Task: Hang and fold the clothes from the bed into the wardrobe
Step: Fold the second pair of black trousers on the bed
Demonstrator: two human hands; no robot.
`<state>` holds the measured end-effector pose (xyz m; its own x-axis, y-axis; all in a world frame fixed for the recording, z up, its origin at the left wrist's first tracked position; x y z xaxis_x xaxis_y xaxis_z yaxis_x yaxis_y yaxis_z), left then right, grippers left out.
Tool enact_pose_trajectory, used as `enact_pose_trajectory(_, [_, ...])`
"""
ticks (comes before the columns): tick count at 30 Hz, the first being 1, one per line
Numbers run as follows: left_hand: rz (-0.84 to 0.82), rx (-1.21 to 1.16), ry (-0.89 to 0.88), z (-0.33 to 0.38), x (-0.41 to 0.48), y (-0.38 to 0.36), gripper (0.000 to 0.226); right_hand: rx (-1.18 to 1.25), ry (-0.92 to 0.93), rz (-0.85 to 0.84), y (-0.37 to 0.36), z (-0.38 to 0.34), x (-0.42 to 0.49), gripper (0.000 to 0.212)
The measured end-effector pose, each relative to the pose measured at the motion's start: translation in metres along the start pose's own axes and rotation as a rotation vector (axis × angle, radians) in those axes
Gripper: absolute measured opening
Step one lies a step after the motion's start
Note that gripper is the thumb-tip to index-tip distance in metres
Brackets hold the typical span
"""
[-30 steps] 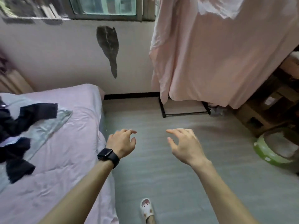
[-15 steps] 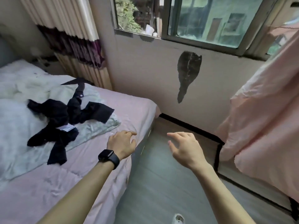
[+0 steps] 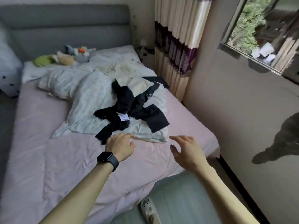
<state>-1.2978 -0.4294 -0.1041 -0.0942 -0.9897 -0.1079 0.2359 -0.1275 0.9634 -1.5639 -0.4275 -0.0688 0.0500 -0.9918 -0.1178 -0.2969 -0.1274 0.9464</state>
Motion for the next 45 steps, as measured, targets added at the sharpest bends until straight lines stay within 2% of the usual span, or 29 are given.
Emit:
enact_pose_trajectory(10, [-0.012, -0.045, 0.247, -0.093, 0.144, 0.001, 0.042, -0.053, 0.188, -0.148, -0.040, -0.071, 0.217, 0.047])
enact_pose_trajectory(17, [-0.090, -0.077, 0.316, -0.147, 0.238, -0.050, 0.045, -0.146, 0.198, -0.240, -0.129, -0.077, 0.339, 0.058])
enact_pose_trajectory(23, [-0.096, -0.028, 0.418, -0.197, 0.326, -0.126, 0.073, -0.246, 0.165, -0.385, -0.249, -0.058, 0.427, 0.079])
enact_pose_trajectory(28, [0.009, 0.085, 0.508, -0.231, 0.413, -0.174, 0.109, -0.259, 0.127, -0.309, -0.320, -0.047, 0.506, 0.109])
enact_pose_trajectory(30, [0.012, 0.130, 0.538, -0.244, 0.440, -0.186, 0.099, -0.341, 0.121, -0.330, -0.345, -0.040, 0.532, 0.101])
enact_pose_trajectory(33, [-0.024, 0.131, 0.504, -0.259, 0.459, -0.196, 0.048, -0.415, 0.151, -0.328, -0.362, -0.034, 0.547, 0.056])
enact_pose_trajectory(35, [-0.025, 0.112, 0.473, -0.262, 0.458, -0.193, 0.036, -0.366, 0.148, -0.298, -0.359, -0.031, 0.548, 0.035])
enact_pose_trajectory(38, [0.110, -0.007, 0.545, -0.261, 0.453, -0.166, 0.032, -0.232, 0.035, -0.220, -0.328, -0.022, 0.554, 0.024])
enact_pose_trajectory(41, [0.284, -0.118, 0.671, -0.256, 0.438, -0.118, 0.045, -0.148, -0.077, -0.116, -0.277, -0.011, 0.562, 0.017])
enact_pose_trajectory(45, [0.348, -0.100, 0.625, -0.233, 0.427, -0.033, 0.060, -0.068, -0.182, -0.028, -0.204, 0.016, 0.563, 0.010])
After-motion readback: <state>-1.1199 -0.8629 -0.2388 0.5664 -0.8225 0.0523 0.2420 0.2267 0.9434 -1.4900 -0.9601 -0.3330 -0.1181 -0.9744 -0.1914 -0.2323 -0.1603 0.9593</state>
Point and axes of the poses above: each hand's wrist, its own x-axis towards the middle knuckle, its own y-axis out of the back of the hand, z = x × y, the point moved 1 cm from there along x, towards the middle knuckle, and after that the axes turned 12 degrees about -y, right-handed, at the moved point
